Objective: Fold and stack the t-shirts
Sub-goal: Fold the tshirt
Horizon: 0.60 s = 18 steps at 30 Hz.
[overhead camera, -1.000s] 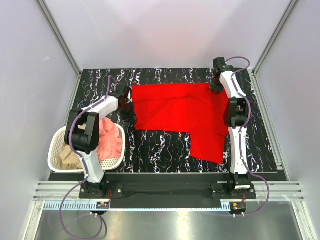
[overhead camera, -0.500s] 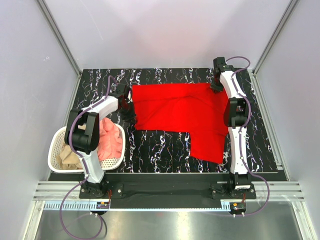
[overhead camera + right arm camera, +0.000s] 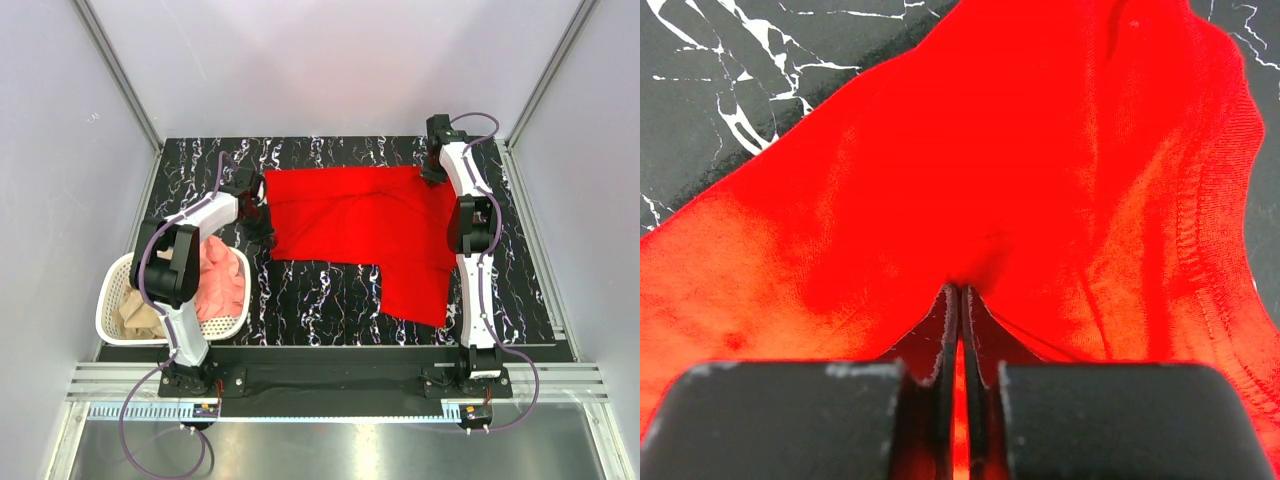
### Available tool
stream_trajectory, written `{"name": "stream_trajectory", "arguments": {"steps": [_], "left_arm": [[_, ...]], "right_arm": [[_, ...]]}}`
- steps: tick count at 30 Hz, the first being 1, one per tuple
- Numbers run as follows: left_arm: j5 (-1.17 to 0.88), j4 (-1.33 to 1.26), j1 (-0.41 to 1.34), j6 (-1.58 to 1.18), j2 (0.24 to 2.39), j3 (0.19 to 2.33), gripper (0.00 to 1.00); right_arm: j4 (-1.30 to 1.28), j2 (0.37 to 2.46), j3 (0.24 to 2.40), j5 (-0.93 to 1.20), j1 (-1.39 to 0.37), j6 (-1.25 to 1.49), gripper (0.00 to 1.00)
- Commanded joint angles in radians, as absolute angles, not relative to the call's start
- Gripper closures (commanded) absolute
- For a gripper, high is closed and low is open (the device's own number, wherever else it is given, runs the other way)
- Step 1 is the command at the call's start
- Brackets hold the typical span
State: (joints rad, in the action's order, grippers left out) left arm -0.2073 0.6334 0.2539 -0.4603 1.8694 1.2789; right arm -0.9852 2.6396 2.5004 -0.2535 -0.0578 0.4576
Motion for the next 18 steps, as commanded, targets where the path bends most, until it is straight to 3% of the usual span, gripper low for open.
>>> {"name": "stream_trajectory", "arguments": {"steps": [1,2,3,4,6,10,12,13,14,15,18], "left_arm": [[-0.23,0.607,0.258,-0.453,1.865,1.289,1.0],[-0.23,0.609,0.258,-0.453,1.865,1.289,1.0],[-0.229,0.609,0.258,-0.453,1.864,1.289,1.0],[-0.229,0.607,0.258,-0.453,1.864,1.289,1.0],[-0.23,0.606,0.258,-0.453,1.864,1.287,1.0],[-0.232,0.604,0.258,-0.454,1.865,1.287,1.0],[-0.232,0.606,0.259,-0.454,1.865,1.285,1.0],[-0.23,0.604,0.259,-0.453,1.864,1.284,1.0],[-0.229,0.606,0.259,-0.453,1.862,1.282,1.0],[-0.229,0.606,0.259,-0.451,1.862,1.279,1.0],[-0.227,0.606,0.259,-0.449,1.861,1.278,1.0]], "right_arm": [[-0.988,2.576,2.534,-0.291,-0.057,0.453,0.95],[-0.986,2.568,2.536,-0.291,-0.057,0.443,0.91],[-0.986,2.565,2.536,-0.293,-0.057,0.44,0.77],[-0.985,2.562,2.534,-0.295,-0.057,0.44,0.77],[-0.983,2.557,2.528,-0.288,-0.057,0.437,0.81],[-0.988,2.565,2.53,-0.288,-0.057,0.44,0.99],[-0.986,2.565,2.53,-0.291,-0.057,0.443,1.0],[-0.986,2.565,2.534,-0.29,-0.055,0.442,0.98],[-0.986,2.563,2.536,-0.29,-0.055,0.439,0.83],[-0.986,2.563,2.539,-0.29,-0.057,0.437,0.75],[-0.989,2.56,2.542,-0.284,-0.055,0.434,0.7]]}}
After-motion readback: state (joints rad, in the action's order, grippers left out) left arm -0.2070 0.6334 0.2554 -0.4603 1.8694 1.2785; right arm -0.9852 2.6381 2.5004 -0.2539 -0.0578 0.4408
